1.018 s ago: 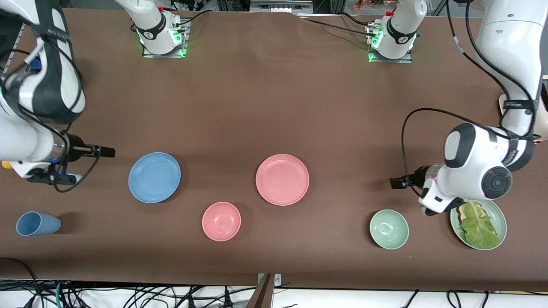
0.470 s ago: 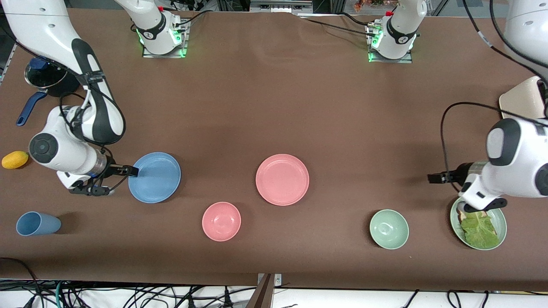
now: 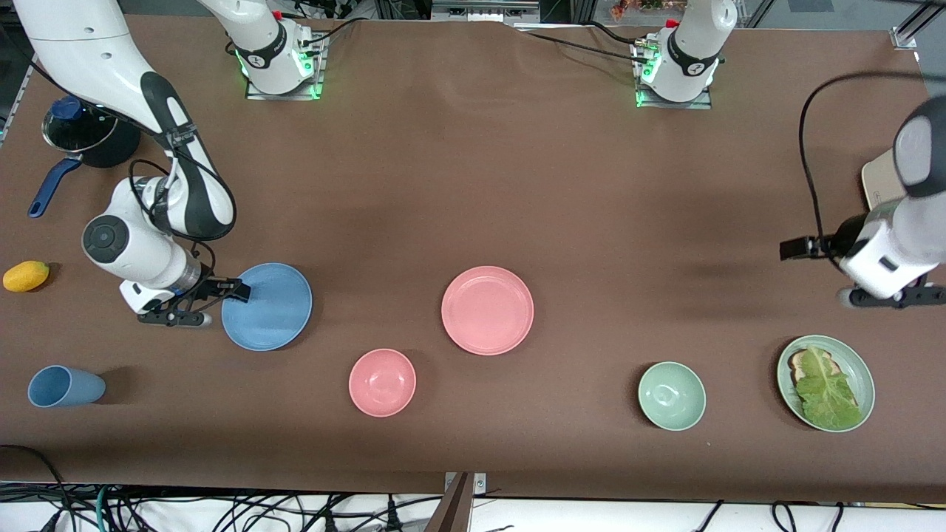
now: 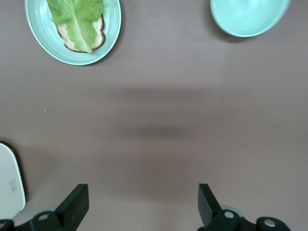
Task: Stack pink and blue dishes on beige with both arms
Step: 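Release the pink plate with the left gripper while the right gripper reaches the blue plate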
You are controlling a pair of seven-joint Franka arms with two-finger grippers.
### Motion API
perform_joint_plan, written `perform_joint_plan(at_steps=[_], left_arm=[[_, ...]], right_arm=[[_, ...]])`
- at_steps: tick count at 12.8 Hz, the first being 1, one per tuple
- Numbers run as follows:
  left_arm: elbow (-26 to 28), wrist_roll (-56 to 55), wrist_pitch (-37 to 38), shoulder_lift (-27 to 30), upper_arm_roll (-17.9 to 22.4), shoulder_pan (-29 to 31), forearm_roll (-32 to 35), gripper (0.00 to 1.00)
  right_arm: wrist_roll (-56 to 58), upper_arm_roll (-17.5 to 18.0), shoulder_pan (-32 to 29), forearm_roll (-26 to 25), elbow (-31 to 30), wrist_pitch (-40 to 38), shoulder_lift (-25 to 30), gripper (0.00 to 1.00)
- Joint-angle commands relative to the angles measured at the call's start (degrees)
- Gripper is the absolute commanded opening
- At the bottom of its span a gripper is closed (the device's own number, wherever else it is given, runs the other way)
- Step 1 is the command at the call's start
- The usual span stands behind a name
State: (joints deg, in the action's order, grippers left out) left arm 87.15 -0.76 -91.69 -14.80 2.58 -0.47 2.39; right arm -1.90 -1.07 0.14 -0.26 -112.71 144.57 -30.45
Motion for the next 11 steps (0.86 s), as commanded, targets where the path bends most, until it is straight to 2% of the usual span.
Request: perform_joint_plan(at_steps=[1, 3, 5, 7, 11], left_arm=[[4.9, 1.6, 0.0, 8.1, 1.4, -1.7, -1.2, 1.00], [5.2, 2.7, 0.2, 12.0, 2.2, -3.1, -0.7, 1.00], [6.8, 3.3, 0.2, 14.5, 3.3, -4.0, -0.5, 1.00], [12.3, 5.0, -0.9, 18.6, 3.2, -3.9, -1.0, 1.00], [10.9, 5.0, -1.6, 18.4, 3.2, -3.7, -1.0, 1.00]], right_arm=[[0.9, 0.4, -0.5, -0.4, -2.8, 1.9, 2.0, 0.82], [1.7, 0.3, -0.5, -0.2, -2.6, 1.8, 2.1, 0.67], [1.7, 0.4, -0.5, -0.1, -2.5, 1.4, 2.1, 0.46], [1.8, 0.4, -1.1, 0.0, -2.5, 1.3, 2.0, 0.35], [1.8, 0.4, -1.1, 0.0, -2.5, 1.3, 2.0, 0.11]])
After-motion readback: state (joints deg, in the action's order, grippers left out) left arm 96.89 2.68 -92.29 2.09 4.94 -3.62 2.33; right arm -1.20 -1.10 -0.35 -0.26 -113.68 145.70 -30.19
